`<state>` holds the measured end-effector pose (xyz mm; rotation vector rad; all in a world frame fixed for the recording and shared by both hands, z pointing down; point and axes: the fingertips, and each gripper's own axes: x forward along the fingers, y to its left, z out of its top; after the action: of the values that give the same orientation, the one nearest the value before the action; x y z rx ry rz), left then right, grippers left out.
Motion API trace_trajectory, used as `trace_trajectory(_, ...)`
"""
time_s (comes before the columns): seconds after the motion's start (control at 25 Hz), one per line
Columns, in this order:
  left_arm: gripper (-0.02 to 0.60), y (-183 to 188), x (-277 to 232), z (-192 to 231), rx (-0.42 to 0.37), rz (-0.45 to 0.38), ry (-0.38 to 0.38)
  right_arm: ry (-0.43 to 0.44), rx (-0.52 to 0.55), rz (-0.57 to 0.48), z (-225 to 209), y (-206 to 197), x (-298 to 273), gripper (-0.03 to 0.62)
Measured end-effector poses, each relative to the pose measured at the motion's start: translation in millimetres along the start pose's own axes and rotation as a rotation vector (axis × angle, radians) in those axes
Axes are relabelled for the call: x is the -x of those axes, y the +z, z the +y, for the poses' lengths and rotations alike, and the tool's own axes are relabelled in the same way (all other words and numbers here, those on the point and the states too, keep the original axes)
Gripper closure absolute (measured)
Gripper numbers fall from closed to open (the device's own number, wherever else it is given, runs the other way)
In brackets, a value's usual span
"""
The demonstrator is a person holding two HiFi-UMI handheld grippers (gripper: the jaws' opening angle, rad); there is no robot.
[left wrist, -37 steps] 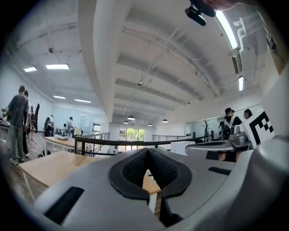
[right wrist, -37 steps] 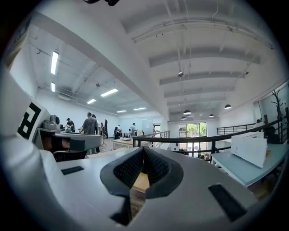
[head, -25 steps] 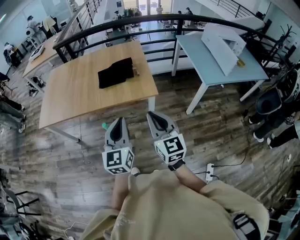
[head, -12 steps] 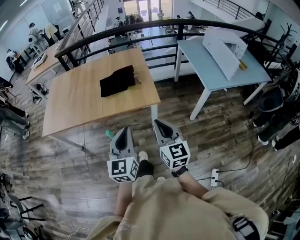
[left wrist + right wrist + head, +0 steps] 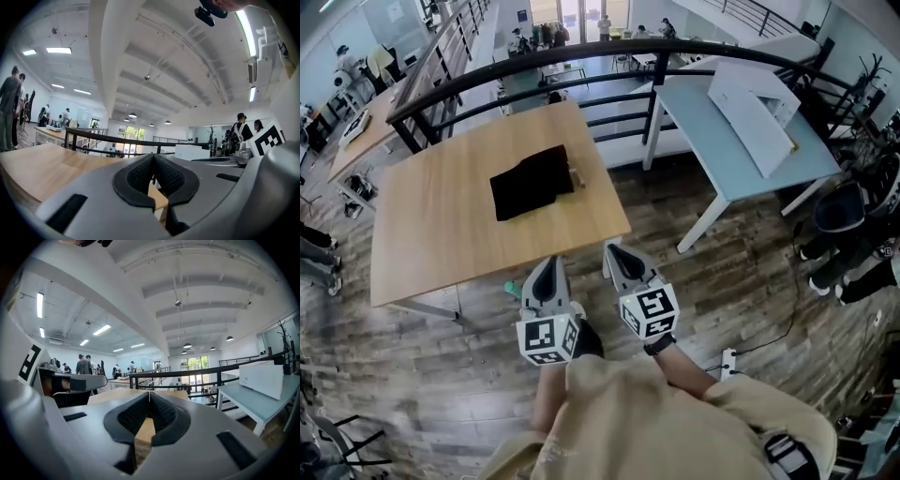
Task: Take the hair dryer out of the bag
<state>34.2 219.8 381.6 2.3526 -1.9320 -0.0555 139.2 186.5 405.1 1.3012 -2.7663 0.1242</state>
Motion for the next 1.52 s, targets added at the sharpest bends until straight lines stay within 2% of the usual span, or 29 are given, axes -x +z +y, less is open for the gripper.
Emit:
trace_trajectory(0.32, 0.569, 17.4, -103.5, 122.3, 0.003, 0.017, 0.027, 0.037, 0.033, 0.006, 0.6, 29.6, -153.1, 0.580)
trace_trajectory(0.6, 0.569, 25.5, -170.6, 197.9, 0.009, 0.027, 0.009, 0.017, 0.050, -0.006, -7.8, 49.6, -251.7, 0.580)
trace_trajectory(0.72, 0.569, 17.5, -192.2, 211.2, 0.013, 0.042, -0.001, 0.002, 0.036, 0.007, -15.8, 42.1, -273.5, 0.580)
trace_trajectory(0.96, 0.568, -3.7, -236.7, 209.3, 0.027, 0.110, -0.080, -0.028, -0.045, 0.045, -39.3, 28.9, -304.4, 0.580)
trace_trajectory(1.16, 0.568, -19.0, -267.4, 225.3, -0.004, 0.176, -0.057, -0.040, -0.078, 0.073, -64.4, 16.5, -335.1, 0.580)
trace_trajectory(1.4, 0.568, -55.7, -311.2, 259.6, -0.054, 0.280, -0.026, 0.001, -0.074, 0.119, -77.2, -3.1, -386.7, 0.580)
trace_trajectory(1.52, 0.568, -82.1, -334.6, 266.7, -0.012, 0.336, -0.035, 0.016, -0.083, 0.138, -86.2, -11.7, -403.9, 0.580)
